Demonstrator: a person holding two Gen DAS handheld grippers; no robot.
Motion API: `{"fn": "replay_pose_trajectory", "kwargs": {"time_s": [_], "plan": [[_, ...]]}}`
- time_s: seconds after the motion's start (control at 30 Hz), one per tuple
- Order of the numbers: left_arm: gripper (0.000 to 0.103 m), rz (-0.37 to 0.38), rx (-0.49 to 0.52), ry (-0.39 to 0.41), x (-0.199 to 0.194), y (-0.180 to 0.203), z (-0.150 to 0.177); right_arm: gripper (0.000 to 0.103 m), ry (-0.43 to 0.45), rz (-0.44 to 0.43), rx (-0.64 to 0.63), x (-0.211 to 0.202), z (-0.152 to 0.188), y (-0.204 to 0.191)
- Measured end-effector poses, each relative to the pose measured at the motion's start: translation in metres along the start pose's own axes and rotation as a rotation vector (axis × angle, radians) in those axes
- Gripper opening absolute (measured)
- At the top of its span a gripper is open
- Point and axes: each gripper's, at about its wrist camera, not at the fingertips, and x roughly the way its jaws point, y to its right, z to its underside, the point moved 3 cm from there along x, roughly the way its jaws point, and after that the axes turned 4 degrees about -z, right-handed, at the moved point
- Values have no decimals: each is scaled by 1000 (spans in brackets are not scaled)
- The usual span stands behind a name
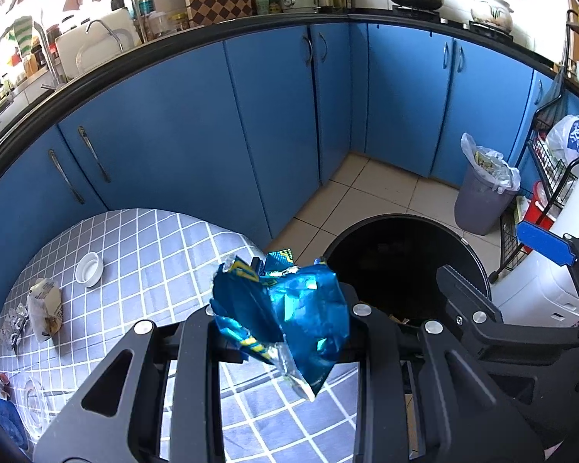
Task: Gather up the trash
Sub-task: 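Carry both items over the bin and open the right tool to drop the white paper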
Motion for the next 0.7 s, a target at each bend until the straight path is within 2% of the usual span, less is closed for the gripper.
{"fn": "replay_pose_trajectory", "kwargs": {"time_s": [0.7], "plan": [[29,55,74,8,8,48,-28,86,-17,42,73,1,14,43]]}}
